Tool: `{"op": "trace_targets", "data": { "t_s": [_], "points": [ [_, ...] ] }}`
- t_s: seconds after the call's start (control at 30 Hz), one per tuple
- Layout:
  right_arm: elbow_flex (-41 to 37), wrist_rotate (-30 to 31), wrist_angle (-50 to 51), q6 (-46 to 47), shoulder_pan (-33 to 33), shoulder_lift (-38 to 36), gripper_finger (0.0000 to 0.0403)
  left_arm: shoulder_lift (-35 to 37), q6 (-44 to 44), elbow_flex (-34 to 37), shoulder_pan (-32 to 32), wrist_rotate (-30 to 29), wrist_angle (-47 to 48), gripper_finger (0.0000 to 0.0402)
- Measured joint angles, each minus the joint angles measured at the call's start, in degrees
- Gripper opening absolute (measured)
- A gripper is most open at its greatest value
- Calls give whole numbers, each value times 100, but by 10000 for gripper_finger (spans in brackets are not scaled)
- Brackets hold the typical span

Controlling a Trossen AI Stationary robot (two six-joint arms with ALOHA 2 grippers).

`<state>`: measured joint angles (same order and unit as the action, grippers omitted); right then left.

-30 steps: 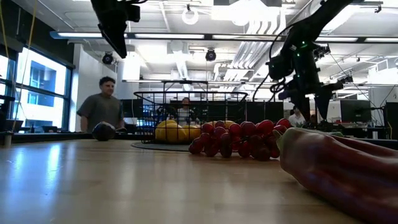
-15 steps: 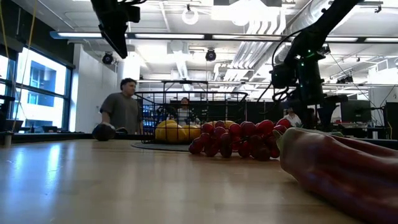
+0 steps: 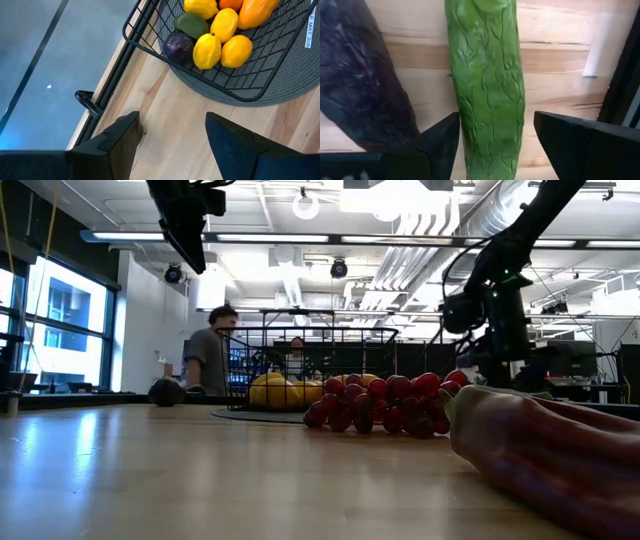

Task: Build produce basket
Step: Put the green cucumber into the black wire basket

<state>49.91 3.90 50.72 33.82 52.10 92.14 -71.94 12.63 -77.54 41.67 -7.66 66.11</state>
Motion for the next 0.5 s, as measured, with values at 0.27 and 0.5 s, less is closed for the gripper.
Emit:
{"op": "trace_targets", "data": {
  "t_s": [0.27,0.5],
  "points": [
    [-15,-8,-7,86,-1,0,121,0,101,0,0,0,0,218],
    [-12,11,25,118,0,-114,89,0,105,0,0,0,0,218]
  ]
}}
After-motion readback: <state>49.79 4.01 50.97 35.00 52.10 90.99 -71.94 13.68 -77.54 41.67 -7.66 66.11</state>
